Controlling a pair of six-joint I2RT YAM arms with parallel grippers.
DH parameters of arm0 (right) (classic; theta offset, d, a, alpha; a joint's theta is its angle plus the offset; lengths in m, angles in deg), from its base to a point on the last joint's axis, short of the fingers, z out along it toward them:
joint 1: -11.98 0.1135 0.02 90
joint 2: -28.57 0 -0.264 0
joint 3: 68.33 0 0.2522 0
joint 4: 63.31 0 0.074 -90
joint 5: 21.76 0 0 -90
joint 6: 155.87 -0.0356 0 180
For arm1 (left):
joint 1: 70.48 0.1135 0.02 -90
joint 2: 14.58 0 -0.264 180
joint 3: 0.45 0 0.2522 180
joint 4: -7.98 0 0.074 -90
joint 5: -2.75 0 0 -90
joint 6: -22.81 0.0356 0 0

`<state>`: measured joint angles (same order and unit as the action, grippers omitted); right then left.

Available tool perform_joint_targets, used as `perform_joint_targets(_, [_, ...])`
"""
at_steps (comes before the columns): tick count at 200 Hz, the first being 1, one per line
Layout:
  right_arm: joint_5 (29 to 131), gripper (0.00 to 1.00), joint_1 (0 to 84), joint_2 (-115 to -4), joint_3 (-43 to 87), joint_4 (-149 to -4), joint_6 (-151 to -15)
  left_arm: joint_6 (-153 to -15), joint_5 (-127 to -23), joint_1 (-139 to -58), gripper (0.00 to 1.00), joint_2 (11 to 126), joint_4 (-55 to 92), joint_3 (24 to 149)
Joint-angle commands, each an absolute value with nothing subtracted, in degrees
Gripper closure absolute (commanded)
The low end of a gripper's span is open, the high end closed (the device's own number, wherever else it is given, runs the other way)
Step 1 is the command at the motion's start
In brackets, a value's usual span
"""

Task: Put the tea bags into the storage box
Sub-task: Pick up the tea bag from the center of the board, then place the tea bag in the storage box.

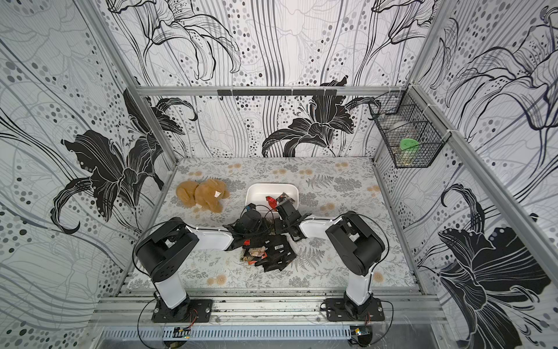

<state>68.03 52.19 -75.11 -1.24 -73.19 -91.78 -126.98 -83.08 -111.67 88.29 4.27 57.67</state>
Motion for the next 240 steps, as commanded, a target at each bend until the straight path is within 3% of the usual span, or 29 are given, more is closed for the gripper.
perform_joint_targets(1, [68.9,1.0,52.4,-71.8,-3.6,-71.6,-90.9,-126.4,-83.0,-111.9,0.89,87.4,3.9,58.5])
perform_joint_targets(28, [66.6,0.99,52.5,-67.5,-7.1,-68.6,-90.9,-125.7,-83.9,-111.9,1.0,84.4,6.0,57.3])
perform_joint_targets(75, [56.9,0.92,52.5,-56.1,-15.1,-63.2,-92.7,-123.7,-87.5,-111.9,1.0,74.5,12.4,53.1])
perform_joint_targets(116, [48.7,0.84,52.4,-50.9,-18.3,-64.1,-95.9,-119.4,-95.5,-111.9,1.0,65.8,25.3,56.6])
perform_joint_targets(137, [46.4,0.73,52.0,-49.2,-19.4,-64.6,-97.2,-116.5,-99.5,-111.9,1.0,64.6,31.0,62.0])
perform_joint_targets(169, [48.9,0.56,48.9,-46.8,-22.0,-62.8,-98.7,-113.2,-100.2,-111.9,1.0,69.2,34.5,72.7])
perform_joint_targets(197, [55.6,0.53,44.2,-45.0,-24.7,-59.6,-99.5,-111.7,-97.8,-111.8,1.0,77.4,34.7,83.0])
perform_joint_targets(240, [58.1,0.51,43.4,-42.4,-26.7,-56.6,-98.6,-110.7,-96.7,-111.8,1.0,93.8,38.6,100.7])
